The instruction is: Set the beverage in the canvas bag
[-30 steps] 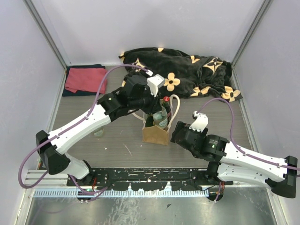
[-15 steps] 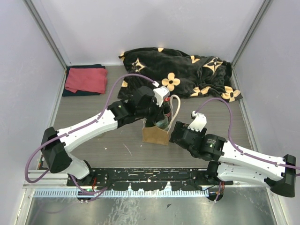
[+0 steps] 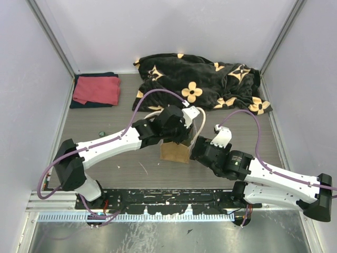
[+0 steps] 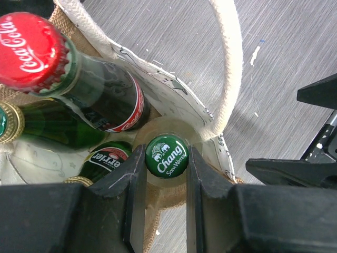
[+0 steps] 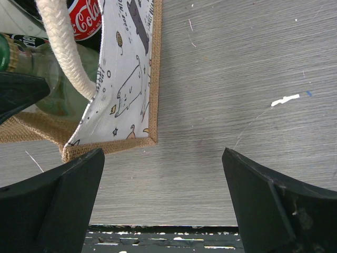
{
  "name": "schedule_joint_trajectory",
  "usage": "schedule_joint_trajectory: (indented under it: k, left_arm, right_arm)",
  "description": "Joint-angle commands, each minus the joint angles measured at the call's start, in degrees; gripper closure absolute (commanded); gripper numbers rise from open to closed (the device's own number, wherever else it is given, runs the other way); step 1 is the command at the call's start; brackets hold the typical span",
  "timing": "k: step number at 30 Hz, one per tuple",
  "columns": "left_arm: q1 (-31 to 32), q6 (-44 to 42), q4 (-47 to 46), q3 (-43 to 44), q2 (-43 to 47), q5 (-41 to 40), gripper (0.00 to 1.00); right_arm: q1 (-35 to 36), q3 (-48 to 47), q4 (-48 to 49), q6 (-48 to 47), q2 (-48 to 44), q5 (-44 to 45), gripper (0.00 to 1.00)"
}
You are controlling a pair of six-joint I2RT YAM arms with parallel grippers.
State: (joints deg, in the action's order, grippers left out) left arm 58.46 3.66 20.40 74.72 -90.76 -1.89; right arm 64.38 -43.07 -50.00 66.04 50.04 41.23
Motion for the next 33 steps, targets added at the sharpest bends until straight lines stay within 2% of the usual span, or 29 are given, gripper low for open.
schedule_joint_trajectory:
  k: [1, 17, 22, 25, 30, 33]
  left_arm:
    - [0.74, -3.81, -9.4, -0.24, -0.14, -3.92, 1.0]
    - [0.96, -5.25, -13.2, -4.66, -2.23, -5.92, 1.0]
    - [1.01, -4.63, -12.78, -4.48, -1.69, -6.26, 0.68]
    - [1.0, -4.31, -12.01, -4.18, -1.08, -6.39, 0.55]
    - [0.89, -4.16, -10.97, -4.23, 0.54, -7.07, 0.34]
    - [0.91, -4.36, -10.38, -3.97, 1.34, -6.55, 0.3]
  right_arm:
    - [-0.3, -0.24, 1.75, -0.21, -0.37, 0.48, 0.0]
    - [-0.83, 1.08, 2.4, -0.29, -0.71, -0.16, 0.0]
    - [-0.93, 1.15, 2.9, -0.55, -0.21, -0.45, 0.0]
    - [-1.01, 1.15, 3.06, -0.56, 0.12, -0.62, 0.0]
    - [-1.06, 1.21, 3.46, -0.65, 0.48, -0.98, 0.0]
    - [-1.1, 1.23, 3.71, -0.65, 0.73, -1.14, 0.0]
